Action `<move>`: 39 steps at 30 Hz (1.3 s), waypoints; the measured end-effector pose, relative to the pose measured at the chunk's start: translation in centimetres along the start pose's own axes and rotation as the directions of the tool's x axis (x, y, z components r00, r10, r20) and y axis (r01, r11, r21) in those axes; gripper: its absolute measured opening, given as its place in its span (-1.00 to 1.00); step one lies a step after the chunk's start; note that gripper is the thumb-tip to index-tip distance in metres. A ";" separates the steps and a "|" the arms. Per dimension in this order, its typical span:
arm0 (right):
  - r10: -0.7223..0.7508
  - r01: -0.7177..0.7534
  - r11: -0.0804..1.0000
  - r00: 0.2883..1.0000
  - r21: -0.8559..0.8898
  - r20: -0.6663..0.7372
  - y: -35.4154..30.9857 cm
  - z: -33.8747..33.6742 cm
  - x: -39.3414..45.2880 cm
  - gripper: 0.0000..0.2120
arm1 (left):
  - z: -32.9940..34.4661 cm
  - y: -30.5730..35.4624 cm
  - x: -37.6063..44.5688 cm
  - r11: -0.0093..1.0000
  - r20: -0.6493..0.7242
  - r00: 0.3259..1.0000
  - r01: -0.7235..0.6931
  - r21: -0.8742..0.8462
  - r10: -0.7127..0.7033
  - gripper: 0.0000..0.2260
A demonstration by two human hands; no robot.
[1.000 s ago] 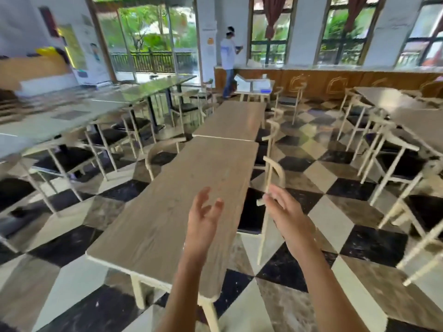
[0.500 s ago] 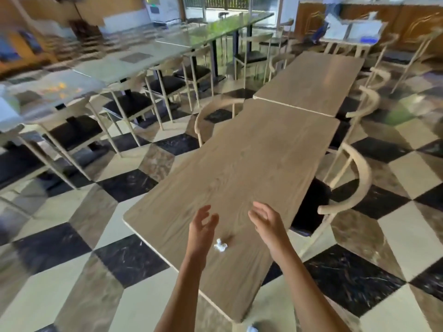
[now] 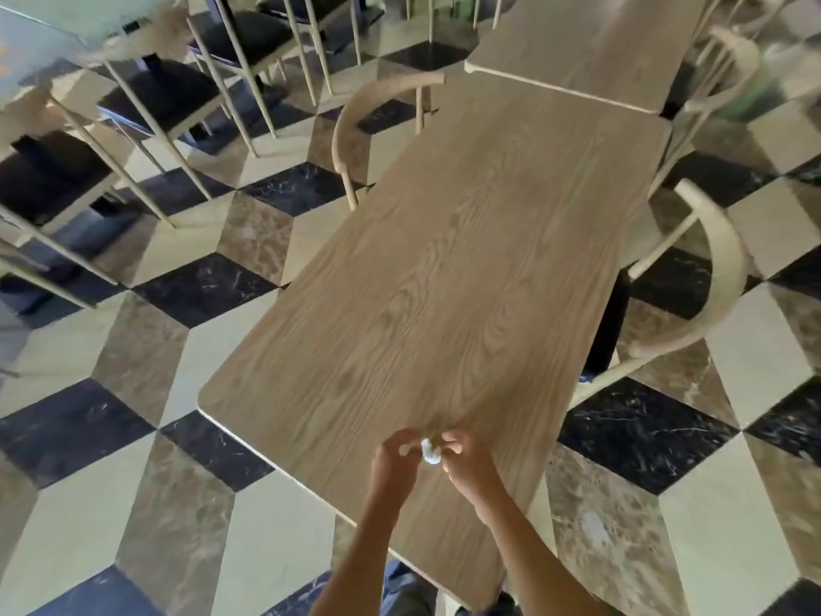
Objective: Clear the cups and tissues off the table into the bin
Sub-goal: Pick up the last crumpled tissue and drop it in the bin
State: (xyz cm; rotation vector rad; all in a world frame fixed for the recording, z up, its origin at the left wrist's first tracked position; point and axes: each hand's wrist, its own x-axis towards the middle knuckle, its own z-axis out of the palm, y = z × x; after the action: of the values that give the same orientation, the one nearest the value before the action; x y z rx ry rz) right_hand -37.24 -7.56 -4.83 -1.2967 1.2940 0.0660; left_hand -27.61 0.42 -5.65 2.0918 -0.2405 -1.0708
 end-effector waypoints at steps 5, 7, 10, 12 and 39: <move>0.053 -0.052 0.998 0.998 0.047 -0.028 0.1 1.8 0.9 -0.79 | 0.3 -0.6 1.2 0.996 0.045 0.999 -0.028 0.090 0.024 -0.75; 0.022 -0.021 1.000 0.999 0.020 -0.032 0.2 2.1 1.1 -0.87 | 0.3 -0.8 1.5 0.995 0.084 0.996 -0.030 0.100 0.022 -0.79; 0.009 -0.005 0.998 0.997 0.055 -0.079 0.0 2.2 0.8 -0.81 | 0.3 -0.5 1.6 0.994 0.124 0.991 -0.055 0.096 0.043 -0.79; 0.017 -0.004 0.996 0.990 0.091 -0.141 -0.1 1.6 0.2 -0.79 | 0.4 0.1 1.4 0.991 0.159 0.984 -0.093 0.095 0.078 -0.85; 0.575 0.341 0.706 0.236 0.621 -0.784 40.4 -10.7 -43.0 -0.70 | 28.3 -14.0 -44.8 0.629 0.992 0.087 -0.777 0.013 0.088 -0.91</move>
State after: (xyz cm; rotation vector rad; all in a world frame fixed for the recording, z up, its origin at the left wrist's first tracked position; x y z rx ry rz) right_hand -86.93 25.20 2.32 -0.3498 2.1878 -1.2885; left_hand -79.63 15.90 1.94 1.1410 -1.9904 -1.8463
